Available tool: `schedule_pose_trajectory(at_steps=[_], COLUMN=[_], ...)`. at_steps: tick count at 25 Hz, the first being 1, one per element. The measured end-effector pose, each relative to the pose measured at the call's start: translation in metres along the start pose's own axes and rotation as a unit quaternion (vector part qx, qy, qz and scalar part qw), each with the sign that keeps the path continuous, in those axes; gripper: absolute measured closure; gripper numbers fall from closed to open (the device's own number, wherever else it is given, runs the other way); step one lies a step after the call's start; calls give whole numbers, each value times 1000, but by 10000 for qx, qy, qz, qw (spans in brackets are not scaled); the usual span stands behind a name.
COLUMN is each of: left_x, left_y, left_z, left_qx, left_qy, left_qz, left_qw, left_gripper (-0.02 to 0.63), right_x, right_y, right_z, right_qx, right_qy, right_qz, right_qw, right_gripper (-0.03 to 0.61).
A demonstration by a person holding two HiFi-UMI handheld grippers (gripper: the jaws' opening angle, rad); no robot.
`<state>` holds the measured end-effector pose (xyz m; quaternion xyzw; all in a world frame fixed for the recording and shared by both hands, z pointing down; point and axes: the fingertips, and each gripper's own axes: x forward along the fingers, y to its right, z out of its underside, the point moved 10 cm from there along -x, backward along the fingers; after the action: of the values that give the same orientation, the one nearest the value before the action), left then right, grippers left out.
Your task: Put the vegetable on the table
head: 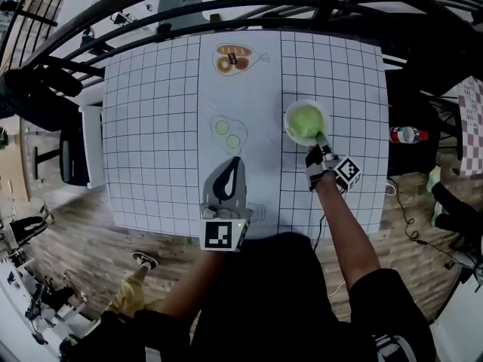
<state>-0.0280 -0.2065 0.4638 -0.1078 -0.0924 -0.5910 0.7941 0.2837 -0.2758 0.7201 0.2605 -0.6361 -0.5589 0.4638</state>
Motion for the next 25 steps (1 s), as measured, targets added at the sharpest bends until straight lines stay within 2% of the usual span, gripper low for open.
schedule_pose_trajectory(at_steps=[6, 10, 14, 17, 20, 25], left_x=[1, 1, 0, 1, 0, -3], left_y=[0, -2, -2, -1, 1, 4], left_z=[1, 1, 3, 4, 4, -1], left_qx=[-28, -4, 10, 25, 21, -41], left_qy=[-119, -123, -67, -20, -11, -19], left_qz=[8, -41, -67, -47, -30, -2], left_qw=[9999, 9999, 10000, 10000, 10000, 10000], left_gripper=[606, 606, 606, 606, 606, 606], right_x=[7, 5, 7, 6, 8, 8], right_y=[6, 12, 17, 15, 14, 13], right_z=[-3, 2, 1, 2, 1, -2], right_qx=[-51, 137, 370, 379, 389, 341], right_qy=[-45, -72, -73, -86, -65, 2], right_qz=[163, 552, 406, 587, 537, 918], right_qw=[9998, 9984, 9985, 9975, 9978, 9952], right_gripper=[563, 561, 561, 563, 561, 557])
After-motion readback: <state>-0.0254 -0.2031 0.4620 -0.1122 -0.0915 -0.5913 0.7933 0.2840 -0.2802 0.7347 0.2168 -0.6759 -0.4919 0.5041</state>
